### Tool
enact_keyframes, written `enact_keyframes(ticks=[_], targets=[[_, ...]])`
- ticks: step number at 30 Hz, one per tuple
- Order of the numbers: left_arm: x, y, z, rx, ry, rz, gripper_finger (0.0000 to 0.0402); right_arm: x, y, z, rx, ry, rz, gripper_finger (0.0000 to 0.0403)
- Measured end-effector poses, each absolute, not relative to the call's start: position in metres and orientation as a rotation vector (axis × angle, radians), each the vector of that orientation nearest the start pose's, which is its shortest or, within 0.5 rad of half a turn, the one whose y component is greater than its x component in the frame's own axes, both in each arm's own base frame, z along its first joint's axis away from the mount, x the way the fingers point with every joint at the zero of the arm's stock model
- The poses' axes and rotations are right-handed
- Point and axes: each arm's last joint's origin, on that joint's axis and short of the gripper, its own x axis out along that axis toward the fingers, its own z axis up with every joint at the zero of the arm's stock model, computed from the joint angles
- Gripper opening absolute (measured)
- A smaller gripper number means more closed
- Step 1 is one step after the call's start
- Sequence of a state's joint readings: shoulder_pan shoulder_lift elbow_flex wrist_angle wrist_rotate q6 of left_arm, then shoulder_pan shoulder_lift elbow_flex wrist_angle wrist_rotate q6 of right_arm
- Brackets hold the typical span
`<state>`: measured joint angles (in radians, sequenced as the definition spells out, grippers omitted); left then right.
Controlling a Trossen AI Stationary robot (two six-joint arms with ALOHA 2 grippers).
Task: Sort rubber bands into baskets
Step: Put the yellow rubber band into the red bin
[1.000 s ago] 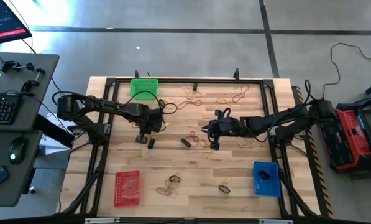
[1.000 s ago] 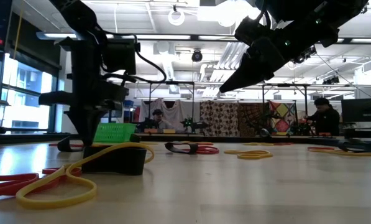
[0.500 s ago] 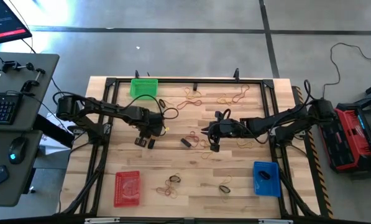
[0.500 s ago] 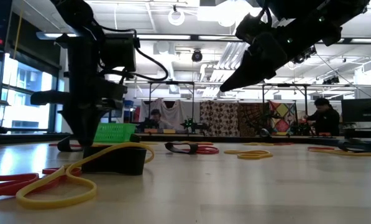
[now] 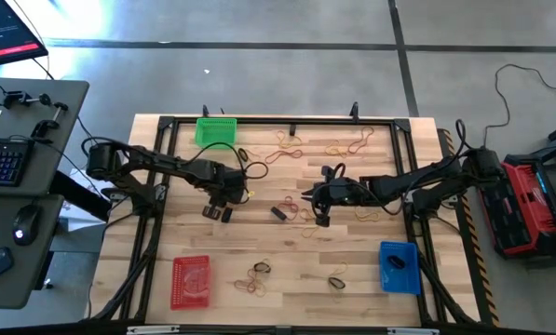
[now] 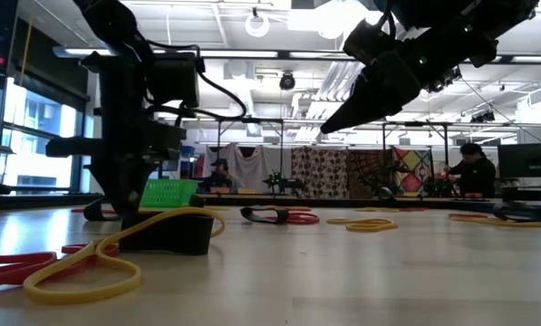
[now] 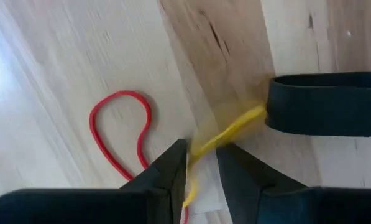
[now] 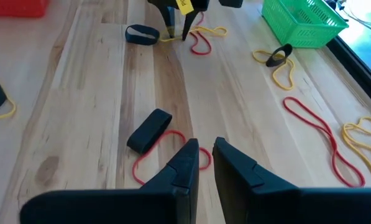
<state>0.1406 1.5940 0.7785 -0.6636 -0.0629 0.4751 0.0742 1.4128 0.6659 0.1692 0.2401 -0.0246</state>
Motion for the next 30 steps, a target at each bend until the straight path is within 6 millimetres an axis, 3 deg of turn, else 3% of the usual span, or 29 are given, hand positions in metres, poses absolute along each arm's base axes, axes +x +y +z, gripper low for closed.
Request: enact_keyframes(ticks=[9, 14, 25, 30], targets=[[0.244, 0.037, 0.129, 0.331, 1.531, -0.191, 0.0045, 0.279, 0.014, 0.189, -0.131, 0.574, -0.149, 0.0039], [0.245, 0.035, 0.142, 0.358, 1.511, -0.174, 0.0005, 0.279, 0.014, 0.19, -0.135, 0.574, -0.149, 0.0039], [0.244, 0.023, 0.181, 0.419, 1.438, -0.102, 0.0001, 0.279, 0.014, 0.19, -0.131, 0.573, -0.15, 0.0039], [0.237, 0.016, 0.208, 0.394, 1.333, -0.06, 0.0001, 0.28, 0.014, 0.191, -0.128, 0.555, -0.15, 0.0039]])
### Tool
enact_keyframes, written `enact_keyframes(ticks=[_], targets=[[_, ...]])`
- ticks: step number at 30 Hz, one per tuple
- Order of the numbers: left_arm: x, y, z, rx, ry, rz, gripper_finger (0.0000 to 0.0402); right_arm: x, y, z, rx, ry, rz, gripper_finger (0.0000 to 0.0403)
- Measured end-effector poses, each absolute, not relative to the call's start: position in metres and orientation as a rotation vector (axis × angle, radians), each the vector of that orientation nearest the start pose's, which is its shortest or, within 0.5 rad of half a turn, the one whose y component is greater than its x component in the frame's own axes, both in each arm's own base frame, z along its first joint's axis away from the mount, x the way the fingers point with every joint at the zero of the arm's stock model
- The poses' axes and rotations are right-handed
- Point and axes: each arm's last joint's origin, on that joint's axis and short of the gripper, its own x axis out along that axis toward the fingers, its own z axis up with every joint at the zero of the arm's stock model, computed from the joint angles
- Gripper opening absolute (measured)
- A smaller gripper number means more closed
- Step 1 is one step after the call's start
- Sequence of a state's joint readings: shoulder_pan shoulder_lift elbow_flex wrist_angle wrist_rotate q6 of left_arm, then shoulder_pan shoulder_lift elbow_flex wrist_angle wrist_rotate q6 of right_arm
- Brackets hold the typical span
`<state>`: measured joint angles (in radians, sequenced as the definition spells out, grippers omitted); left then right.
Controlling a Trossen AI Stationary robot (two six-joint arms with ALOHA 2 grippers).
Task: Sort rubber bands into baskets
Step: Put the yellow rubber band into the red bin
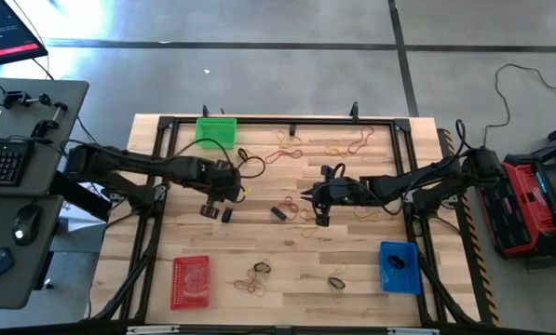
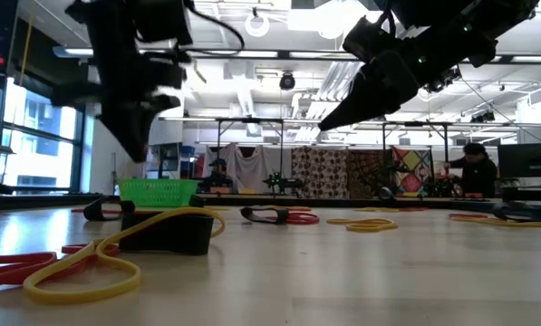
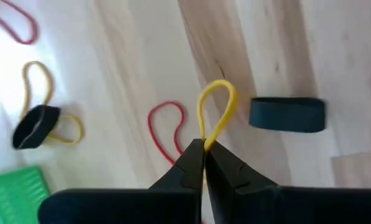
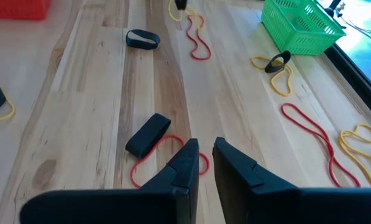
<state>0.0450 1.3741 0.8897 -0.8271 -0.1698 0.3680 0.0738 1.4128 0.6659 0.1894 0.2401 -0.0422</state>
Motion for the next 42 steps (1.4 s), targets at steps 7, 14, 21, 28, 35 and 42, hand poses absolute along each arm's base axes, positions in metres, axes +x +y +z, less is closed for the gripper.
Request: enact_keyframes(ticks=[7, 14, 21, 28, 35, 42], targets=[[0.222, 0.003, 0.245, 0.299, 1.196, -0.022, 0.0, 0.281, 0.014, 0.192, -0.127, 0.544, -0.151, 0.0039], [0.207, -0.019, 0.277, 0.204, 1.121, -0.052, 0.0, 0.281, 0.014, 0.192, -0.108, 0.54, -0.157, 0.0039], [0.201, -0.049, 0.305, 0.062, 1.095, -0.218, 0.0, 0.281, 0.014, 0.192, -0.108, 0.541, -0.157, 0.0039], [0.191, -0.081, 0.322, -0.05, 1.101, -0.377, 0.0, 0.281, 0.014, 0.192, -0.108, 0.541, -0.157, 0.0039], [0.179, -0.11, 0.317, -0.148, 1.192, -0.363, 0.0, 0.281, 0.014, 0.192, -0.11, 0.541, -0.156, 0.0039], [0.184, -0.143, 0.293, -0.229, 1.354, -0.251, 0.0, 0.281, 0.014, 0.192, -0.108, 0.541, -0.157, 0.0039]])
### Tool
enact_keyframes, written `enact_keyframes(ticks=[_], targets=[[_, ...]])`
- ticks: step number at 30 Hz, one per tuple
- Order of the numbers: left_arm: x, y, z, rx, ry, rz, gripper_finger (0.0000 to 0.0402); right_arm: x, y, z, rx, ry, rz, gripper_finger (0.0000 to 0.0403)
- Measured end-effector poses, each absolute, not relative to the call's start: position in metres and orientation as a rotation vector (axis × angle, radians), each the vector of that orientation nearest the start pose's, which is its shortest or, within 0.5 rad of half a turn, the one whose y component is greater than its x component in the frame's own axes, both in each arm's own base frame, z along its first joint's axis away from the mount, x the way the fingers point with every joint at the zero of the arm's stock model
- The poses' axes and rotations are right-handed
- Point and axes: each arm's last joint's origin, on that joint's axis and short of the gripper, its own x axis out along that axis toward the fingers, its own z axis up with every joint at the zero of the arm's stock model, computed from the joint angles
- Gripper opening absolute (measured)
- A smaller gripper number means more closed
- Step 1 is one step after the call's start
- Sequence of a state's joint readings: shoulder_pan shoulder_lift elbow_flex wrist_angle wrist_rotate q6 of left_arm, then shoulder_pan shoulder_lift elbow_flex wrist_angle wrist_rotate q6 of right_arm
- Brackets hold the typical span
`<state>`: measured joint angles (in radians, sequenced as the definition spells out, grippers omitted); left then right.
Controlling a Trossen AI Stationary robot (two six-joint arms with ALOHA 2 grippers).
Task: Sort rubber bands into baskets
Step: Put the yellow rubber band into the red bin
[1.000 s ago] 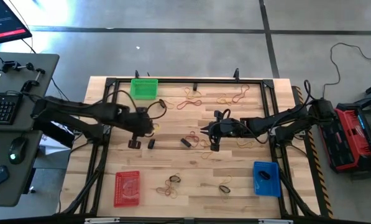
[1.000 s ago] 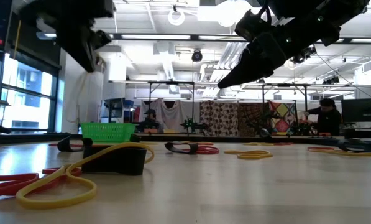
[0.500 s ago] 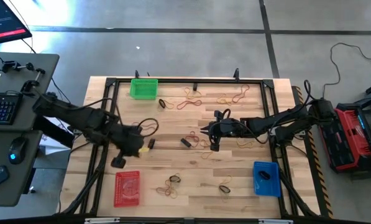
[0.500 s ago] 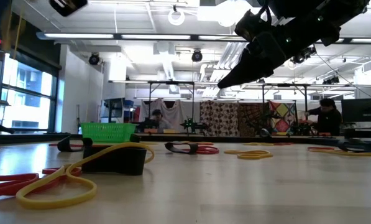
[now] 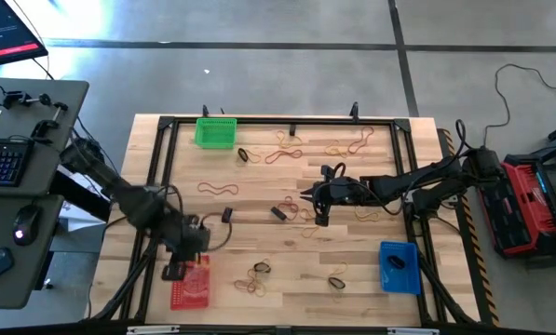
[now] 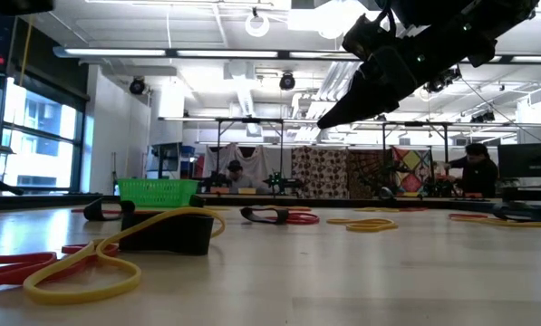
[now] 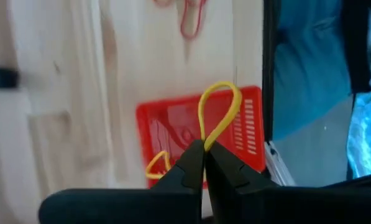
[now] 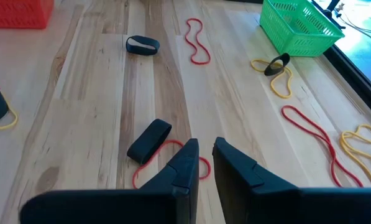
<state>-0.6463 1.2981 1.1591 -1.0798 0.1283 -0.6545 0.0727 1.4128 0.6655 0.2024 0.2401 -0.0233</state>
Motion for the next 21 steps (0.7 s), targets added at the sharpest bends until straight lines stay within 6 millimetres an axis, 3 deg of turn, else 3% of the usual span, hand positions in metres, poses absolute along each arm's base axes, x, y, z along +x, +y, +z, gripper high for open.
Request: enact_keyframes(ticks=[9, 15, 21], targets=[[0.196, -0.19, 0.263, -0.292, 1.407, -0.244, 0.0, 0.281, 0.014, 0.192, -0.11, 0.541, -0.156, 0.0039], [0.202, -0.202, 0.237, -0.245, 1.486, -0.182, 0.0, 0.281, 0.014, 0.192, -0.111, 0.541, -0.156, 0.0039], [0.202, -0.202, 0.228, -0.246, 1.503, -0.135, 0.0, 0.281, 0.014, 0.192, -0.111, 0.541, -0.157, 0.0039]])
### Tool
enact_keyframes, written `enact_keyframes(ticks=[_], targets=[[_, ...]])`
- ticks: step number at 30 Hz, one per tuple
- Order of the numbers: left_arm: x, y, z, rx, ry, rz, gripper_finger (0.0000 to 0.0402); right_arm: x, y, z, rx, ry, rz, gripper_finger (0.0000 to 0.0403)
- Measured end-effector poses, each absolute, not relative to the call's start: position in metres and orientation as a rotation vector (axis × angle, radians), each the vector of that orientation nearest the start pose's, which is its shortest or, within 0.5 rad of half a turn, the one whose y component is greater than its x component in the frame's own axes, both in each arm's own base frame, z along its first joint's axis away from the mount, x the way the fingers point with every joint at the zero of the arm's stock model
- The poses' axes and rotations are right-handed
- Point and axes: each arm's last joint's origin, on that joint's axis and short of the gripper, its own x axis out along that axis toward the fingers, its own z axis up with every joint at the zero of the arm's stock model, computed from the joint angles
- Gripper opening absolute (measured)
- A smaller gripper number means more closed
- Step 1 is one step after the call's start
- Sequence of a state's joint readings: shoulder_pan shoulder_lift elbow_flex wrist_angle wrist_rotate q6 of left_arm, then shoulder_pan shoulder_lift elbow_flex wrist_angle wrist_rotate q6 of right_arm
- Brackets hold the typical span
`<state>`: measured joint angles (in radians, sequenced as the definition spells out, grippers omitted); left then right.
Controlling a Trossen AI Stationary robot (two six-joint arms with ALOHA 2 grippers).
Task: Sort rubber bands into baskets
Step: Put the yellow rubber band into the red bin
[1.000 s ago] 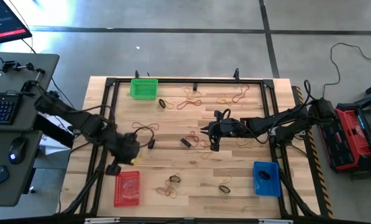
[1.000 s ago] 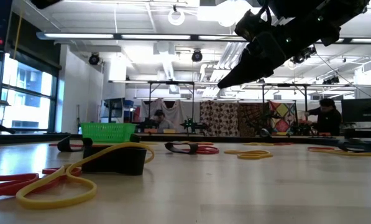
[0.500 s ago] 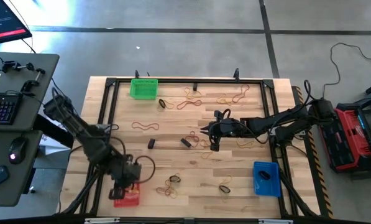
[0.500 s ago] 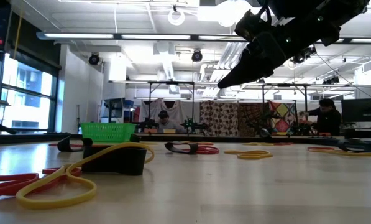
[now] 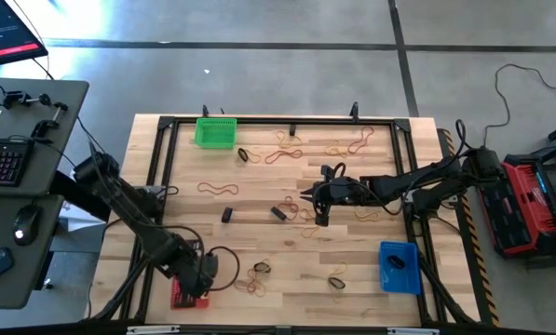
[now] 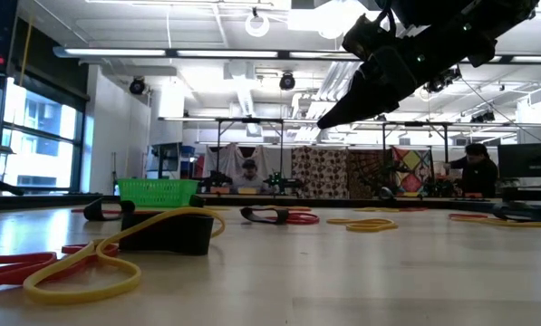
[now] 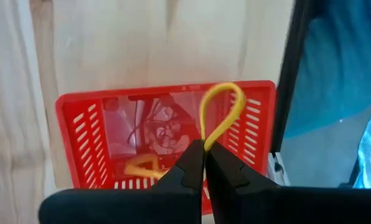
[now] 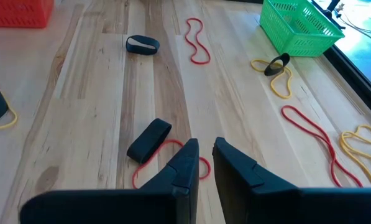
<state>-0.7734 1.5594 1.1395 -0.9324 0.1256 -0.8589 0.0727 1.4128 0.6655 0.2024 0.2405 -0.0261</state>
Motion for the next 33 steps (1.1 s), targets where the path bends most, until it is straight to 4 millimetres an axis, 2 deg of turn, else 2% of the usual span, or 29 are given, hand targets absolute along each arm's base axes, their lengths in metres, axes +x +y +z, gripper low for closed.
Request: enact_keyframes(ticks=[9, 20, 33], targets=[[0.195, -0.199, 0.198, -0.305, 1.513, -0.11, 0.0, 0.281, 0.014, 0.192, -0.111, 0.543, -0.156, 0.0039], [0.172, -0.194, 0.172, -0.225, 1.604, -0.068, 0.0, 0.281, 0.014, 0.192, -0.111, 0.543, -0.156, 0.0039], [0.176, -0.197, 0.169, -0.201, 1.508, -0.096, 0.0, 0.281, 0.014, 0.192, -0.111, 0.544, -0.156, 0.0039]])
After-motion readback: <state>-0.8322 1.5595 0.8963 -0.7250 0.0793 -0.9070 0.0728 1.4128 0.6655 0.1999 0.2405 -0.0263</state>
